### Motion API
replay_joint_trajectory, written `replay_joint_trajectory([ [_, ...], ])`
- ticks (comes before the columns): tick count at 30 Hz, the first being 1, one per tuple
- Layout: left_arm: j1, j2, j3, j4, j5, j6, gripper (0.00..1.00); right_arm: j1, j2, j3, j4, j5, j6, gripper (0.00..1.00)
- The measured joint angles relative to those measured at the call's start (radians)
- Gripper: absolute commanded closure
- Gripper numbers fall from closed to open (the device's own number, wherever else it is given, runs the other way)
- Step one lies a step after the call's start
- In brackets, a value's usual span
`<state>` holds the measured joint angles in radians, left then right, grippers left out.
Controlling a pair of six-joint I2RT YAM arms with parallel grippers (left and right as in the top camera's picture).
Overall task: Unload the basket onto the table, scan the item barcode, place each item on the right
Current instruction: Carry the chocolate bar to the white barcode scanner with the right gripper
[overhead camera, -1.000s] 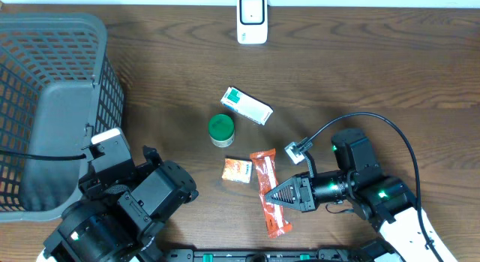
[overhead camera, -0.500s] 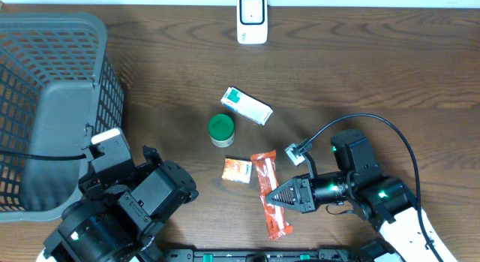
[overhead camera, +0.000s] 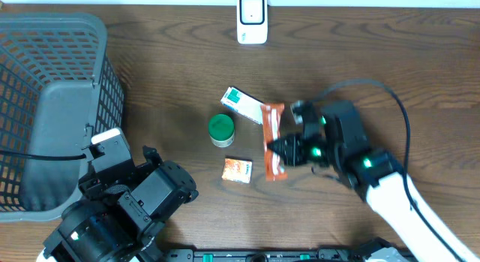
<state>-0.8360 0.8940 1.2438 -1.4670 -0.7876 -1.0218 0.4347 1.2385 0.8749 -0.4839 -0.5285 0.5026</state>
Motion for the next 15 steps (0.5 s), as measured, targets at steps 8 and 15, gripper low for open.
replay_joint_trajectory([
  [8,0.0,0.0,-0.002,-0.001,0.003,0.0,0.15,0.023,0.339,0.441,-0.167,0.38,-0.12,0.99],
  [15,0.0,0.0,-0.002,-0.001,0.003,0.0,0.15,0.024,0.593,0.676,-0.137,0.744,-0.246,0.99],
])
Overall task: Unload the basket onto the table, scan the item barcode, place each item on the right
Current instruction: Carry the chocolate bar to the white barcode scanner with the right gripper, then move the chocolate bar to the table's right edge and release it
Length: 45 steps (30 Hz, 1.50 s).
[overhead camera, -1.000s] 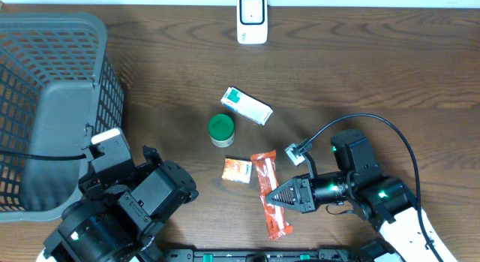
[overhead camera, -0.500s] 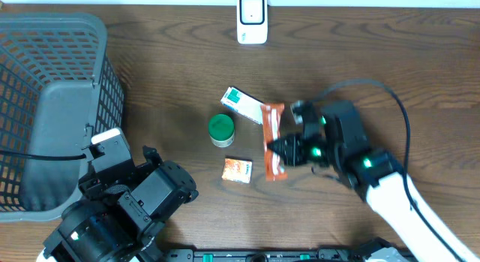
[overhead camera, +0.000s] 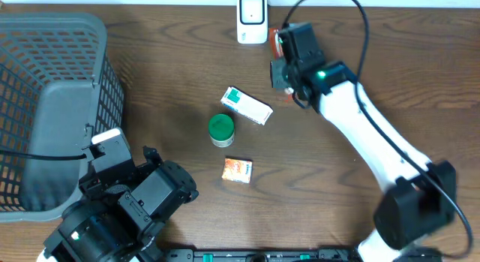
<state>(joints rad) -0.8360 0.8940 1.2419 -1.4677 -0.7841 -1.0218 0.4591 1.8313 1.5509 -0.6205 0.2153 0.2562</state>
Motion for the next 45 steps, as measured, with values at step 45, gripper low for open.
replay_joint_trajectory([
  [45,0.0,0.0,0.0,0.0,0.0,0.0,0.15,0.078,0.813,0.595,0.631,0.821,-1.142,0.99],
])
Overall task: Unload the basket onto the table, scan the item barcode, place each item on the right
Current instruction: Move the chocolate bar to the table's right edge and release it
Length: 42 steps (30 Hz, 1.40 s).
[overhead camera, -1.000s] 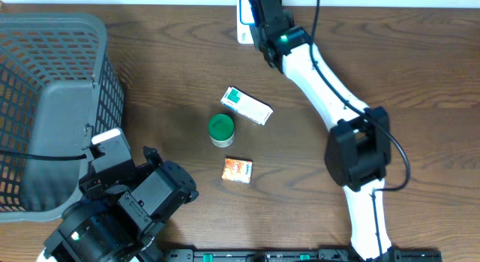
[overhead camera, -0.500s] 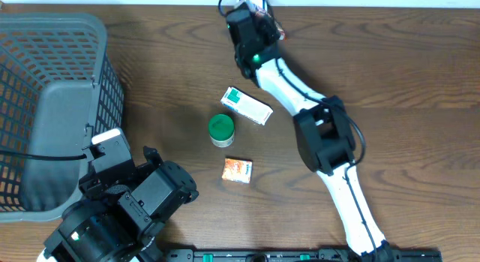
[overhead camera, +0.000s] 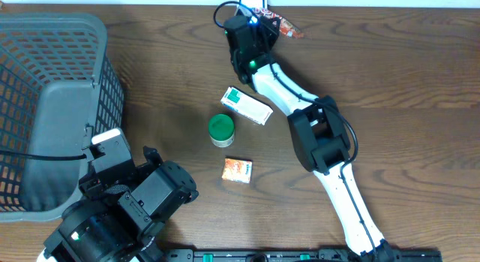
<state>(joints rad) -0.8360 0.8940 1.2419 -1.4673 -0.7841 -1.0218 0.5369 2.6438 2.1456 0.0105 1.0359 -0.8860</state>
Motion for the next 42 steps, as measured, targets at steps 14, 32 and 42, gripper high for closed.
replay_joint_trajectory([
  [14,0.0,0.0,0.0,-0.001,0.0,0.0,0.15,0.036,-0.32,-0.001,-0.517,0.084,0.122,0.99],
  [32,0.0,0.0,0.0,0.0,0.0,0.0,0.15,-0.732,-0.507,-0.14,-1.355,-0.234,1.16,0.99],
  [42,0.0,0.0,0.0,0.0,0.0,0.0,0.15,-1.072,-0.507,-0.427,-1.181,-0.414,1.337,0.78],
])
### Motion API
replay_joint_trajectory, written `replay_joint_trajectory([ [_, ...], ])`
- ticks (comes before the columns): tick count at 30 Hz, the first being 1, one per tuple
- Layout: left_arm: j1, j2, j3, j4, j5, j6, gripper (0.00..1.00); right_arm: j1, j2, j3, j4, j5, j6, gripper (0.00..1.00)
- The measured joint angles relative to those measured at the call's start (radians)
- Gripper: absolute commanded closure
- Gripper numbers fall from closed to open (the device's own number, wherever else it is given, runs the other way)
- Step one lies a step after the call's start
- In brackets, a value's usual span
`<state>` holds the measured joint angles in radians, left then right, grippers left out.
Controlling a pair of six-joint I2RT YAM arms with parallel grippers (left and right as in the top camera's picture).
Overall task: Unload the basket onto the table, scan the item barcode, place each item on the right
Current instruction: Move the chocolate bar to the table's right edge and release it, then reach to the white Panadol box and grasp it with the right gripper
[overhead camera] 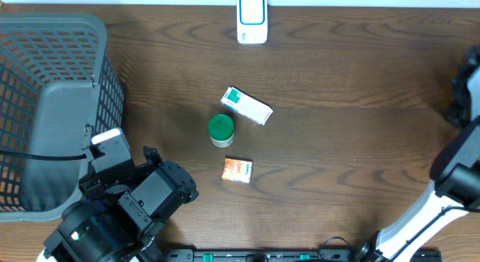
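The white barcode scanner (pixel 251 19) stands at the table's far edge, in the middle. On the table lie a white and green box (pixel 247 105), a green-lidded can (pixel 220 129) and a small orange packet (pixel 237 170). My right arm (pixel 459 161) runs up the right edge of the overhead view; its gripper and anything in it are cut off by the frame. My left arm (pixel 127 209) rests at the near left, with its gripper (pixel 150 155) pointing towards the table's middle; the fingers are too dark to read. The long orange wrapper is out of view.
A large grey mesh basket (pixel 52 104) fills the left side, with a cable running into it. Bare dark wood (pixel 360 89) stretches between the items and the right arm.
My right arm has swung from the scanner at the far edge to the right edge of the view. The long orange wrapper it held at the scanner no longer shows.
My right gripper was first on a long orange wrapper lying right of the can. Then it held the wrapper up just right of the scanner, then right at the scanner. Now arm and wrapper are off to the right. The left arm stayed still.
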<state>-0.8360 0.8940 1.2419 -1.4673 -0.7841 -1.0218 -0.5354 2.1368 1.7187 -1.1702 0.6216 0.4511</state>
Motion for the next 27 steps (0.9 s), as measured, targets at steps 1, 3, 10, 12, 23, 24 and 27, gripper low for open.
replay_joint_trajectory([
  [1,0.0,0.0,0.0,0.0,0.0,0.0,0.15,-0.019,0.0,-0.014,0.011,-0.026,0.009,0.17],
  [3,0.0,0.0,0.0,0.0,0.0,0.0,0.15,-0.06,0.0,-0.033,0.023,-0.096,0.017,0.01],
  [10,0.0,0.0,0.0,0.0,0.0,0.0,0.15,-0.116,0.0,0.016,-0.055,-0.297,-0.007,0.01],
  [12,0.0,0.0,0.0,0.0,0.0,0.0,0.15,-0.122,-0.003,0.066,-0.091,-0.352,-0.01,0.01],
  [23,0.0,0.0,0.0,0.0,0.0,0.0,0.15,0.053,-0.216,0.17,-0.196,-0.868,-0.157,0.19],
  [24,0.0,0.0,0.0,0.0,0.0,0.0,0.15,0.087,-0.224,0.172,-0.209,-0.903,-0.171,0.28],
  [27,0.0,0.0,0.0,0.0,0.0,0.0,0.15,0.214,-0.229,0.164,-0.217,-0.978,-0.205,0.15],
])
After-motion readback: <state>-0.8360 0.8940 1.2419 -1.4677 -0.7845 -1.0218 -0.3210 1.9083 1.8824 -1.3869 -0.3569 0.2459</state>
